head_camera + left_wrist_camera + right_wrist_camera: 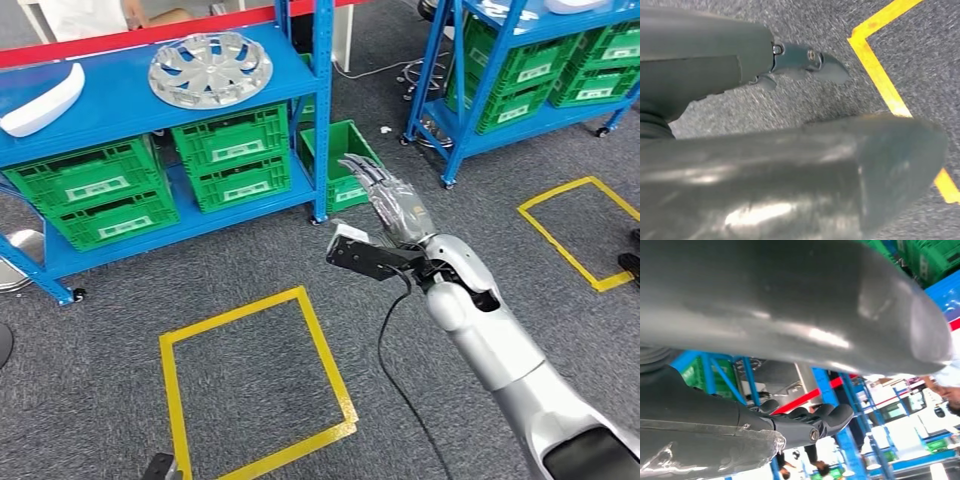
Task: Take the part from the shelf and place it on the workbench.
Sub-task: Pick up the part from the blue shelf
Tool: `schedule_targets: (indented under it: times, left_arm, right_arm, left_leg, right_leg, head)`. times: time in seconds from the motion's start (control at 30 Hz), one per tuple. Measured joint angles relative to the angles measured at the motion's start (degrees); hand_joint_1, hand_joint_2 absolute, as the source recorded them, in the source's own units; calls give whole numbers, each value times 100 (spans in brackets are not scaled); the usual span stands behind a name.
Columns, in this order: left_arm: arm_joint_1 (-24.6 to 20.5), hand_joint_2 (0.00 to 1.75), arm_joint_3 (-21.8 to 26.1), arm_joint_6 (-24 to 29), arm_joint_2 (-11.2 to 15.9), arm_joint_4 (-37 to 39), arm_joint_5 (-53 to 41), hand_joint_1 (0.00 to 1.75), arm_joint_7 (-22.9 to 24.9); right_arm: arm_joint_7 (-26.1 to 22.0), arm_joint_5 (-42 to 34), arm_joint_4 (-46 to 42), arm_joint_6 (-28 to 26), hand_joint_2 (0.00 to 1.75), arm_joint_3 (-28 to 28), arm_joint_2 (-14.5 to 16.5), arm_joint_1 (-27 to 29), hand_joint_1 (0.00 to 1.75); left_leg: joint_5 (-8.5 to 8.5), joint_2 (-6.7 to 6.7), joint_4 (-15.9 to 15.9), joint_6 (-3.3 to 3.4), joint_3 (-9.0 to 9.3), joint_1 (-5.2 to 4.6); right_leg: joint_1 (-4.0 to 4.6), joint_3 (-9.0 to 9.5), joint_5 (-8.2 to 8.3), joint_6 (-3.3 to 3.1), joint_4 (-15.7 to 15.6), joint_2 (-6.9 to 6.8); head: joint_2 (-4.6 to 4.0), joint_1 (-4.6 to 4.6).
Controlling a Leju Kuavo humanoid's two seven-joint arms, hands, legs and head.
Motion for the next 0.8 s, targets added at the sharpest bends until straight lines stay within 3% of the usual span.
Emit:
schedule_targets:
  times: [0.07,0.1,0.13,0.23,0.3,0.37,0.43,0.53,0.6,0.67,0.73,0.77,0.8]
  left_arm:
    - [1,0,3,-8,-4,2,-38,0,18]
    - [-1,0,5,-15,-7,2,-62,0,27]
    - [-2,0,8,-23,-11,3,-85,0,39]
    - [1,0,11,-50,-31,3,-120,0,73]
    - [2,0,11,-89,-37,4,-161,0,80]
    - [-3,0,11,-127,-34,5,-219,0,75]
    - [-10,0,11,-147,-31,4,-260,0,63]
    - [-17,0,10,-165,-16,3,-299,0,41]
    - [-16,0,9,-172,-16,4,-309,0,26]
    - [-25,0,10,-177,-18,5,-313,0,19]
    - [-36,0,11,-183,-16,5,-314,0,18]
    - [-33,0,11,-185,-16,5,-315,0,17]
    - [-28,0,11,-186,-17,5,-320,0,17]
  right_arm:
    - [45,3,-10,-1,0,91,-10,-75,0]
    - [61,-13,-12,1,0,127,-17,-121,0]
    - [70,-33,-14,2,0,157,-24,-168,0]
    - [77,-74,-7,9,0,236,-33,-285,0]
    - [81,-83,19,29,0,292,-38,-357,0]
    - [98,-88,79,63,0,351,-39,-457,0]
    - [121,-91,162,84,0,409,-39,-558,0]
    - [144,-121,262,87,0,465,-39,-654,0]
    - [161,-167,311,79,0,475,-43,-700,0]
    - [167,-197,360,73,0,483,-48,-730,0]
    - [167,-209,421,73,0,498,-58,-723,0]
    - [168,-212,453,75,0,507,-67,-714,0]
    - [169,-216,481,77,0,513,-77,-713,0]
  left_leg:
    - [-2,-1,4,60,10,-2]
    - [1,-3,1,68,18,1]
    - [5,-6,-3,65,23,3]
    - [-13,-13,-3,99,23,-22]
    - [-21,-14,-2,126,21,-42]
    - [-22,-13,0,143,19,-60]
    - [-24,-12,4,149,15,-71]
    - [-38,-10,-48,251,37,-89]
    - [7,8,-184,308,128,-67]
    - [29,28,-260,312,202,-45]
    - [1,37,-259,294,230,-36]
    - [-19,35,-253,271,245,-27]
    - [-46,30,-240,239,266,-12]
  right_leg:
    - [-13,35,4,47,-46,2]
    - [-15,49,9,41,-58,0]
    - [-13,60,16,16,-66,-4]
    - [-5,75,22,-157,-91,-19]
    - [-12,88,28,-190,-99,-24]
    - [-27,92,38,-133,-109,-25]
    - [-45,95,38,-4,-130,-28]
    - [-74,123,54,196,-236,-33]
    - [-73,67,-2,222,-138,-44]
    - [-71,-265,-281,207,487,-56]
    - [-75,-745,-563,212,1316,-59]
    - [-81,-892,-564,218,1518,-60]
    - [-87,-925,-445,224,1487,-62]
  head:
    - [0,11]
    - [0,19]
    - [1,23]
    - [1,34]
    - [1,34]
    - [0,32]
    - [-1,31]
    - [0,26]
    - [1,32]
    - [0,34]
    - [-1,35]
    - [0,34]
    - [0,36]
